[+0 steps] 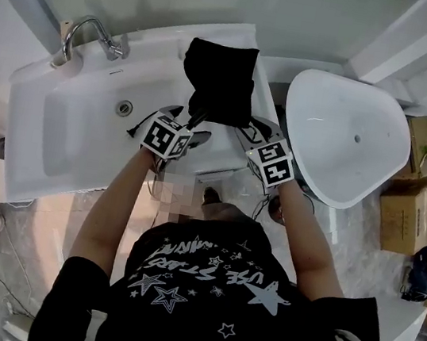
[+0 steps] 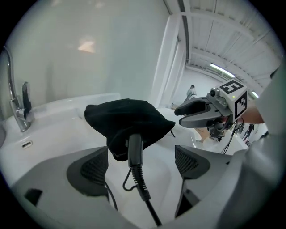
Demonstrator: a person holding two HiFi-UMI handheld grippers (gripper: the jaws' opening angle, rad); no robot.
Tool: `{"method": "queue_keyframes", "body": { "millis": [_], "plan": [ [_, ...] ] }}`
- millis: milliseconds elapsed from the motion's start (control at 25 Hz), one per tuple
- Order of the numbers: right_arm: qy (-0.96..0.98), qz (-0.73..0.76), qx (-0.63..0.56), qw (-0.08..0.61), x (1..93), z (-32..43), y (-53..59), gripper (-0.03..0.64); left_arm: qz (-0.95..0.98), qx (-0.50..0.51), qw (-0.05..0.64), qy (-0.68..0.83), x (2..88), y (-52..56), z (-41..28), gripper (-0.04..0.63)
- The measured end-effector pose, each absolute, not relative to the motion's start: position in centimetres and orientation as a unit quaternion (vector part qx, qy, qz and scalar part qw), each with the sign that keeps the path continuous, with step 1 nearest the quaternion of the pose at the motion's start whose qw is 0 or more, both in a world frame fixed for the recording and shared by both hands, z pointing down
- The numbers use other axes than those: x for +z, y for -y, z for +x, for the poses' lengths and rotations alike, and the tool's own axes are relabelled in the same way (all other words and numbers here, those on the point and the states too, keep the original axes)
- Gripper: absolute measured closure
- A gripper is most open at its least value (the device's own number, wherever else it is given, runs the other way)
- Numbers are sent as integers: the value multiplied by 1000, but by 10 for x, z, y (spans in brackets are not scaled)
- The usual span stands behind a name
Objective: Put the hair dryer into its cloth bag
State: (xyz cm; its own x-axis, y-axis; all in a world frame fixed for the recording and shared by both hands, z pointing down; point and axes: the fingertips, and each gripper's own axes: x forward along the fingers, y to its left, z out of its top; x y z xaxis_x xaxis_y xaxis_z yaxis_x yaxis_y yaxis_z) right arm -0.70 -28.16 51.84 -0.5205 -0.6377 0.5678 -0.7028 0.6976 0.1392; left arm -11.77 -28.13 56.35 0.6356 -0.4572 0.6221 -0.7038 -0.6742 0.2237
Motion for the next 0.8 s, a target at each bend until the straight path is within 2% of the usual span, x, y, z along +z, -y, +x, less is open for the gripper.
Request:
{"method": "queue_keyframes", "body": {
  "millis": [240,440,680,720,800],
  "plan": [
    [858,442,59,256,494,-10,273,492,884,222,206,356,532,264,-149,140],
    [850,473,41,230,472,-14,260,598,886,174,191,385,509,250,-174,141],
    [862,470,30,188,450,-30,248,609,880,129,184,418,483,223,-190,146],
    [865,465,29,187,448,-32,246,611,878,126,181,424,480,217,-192,179],
    [872,450,25,190,446,-36,244,611,873,120,172,441,474,207,-195,290]
  ]
}}
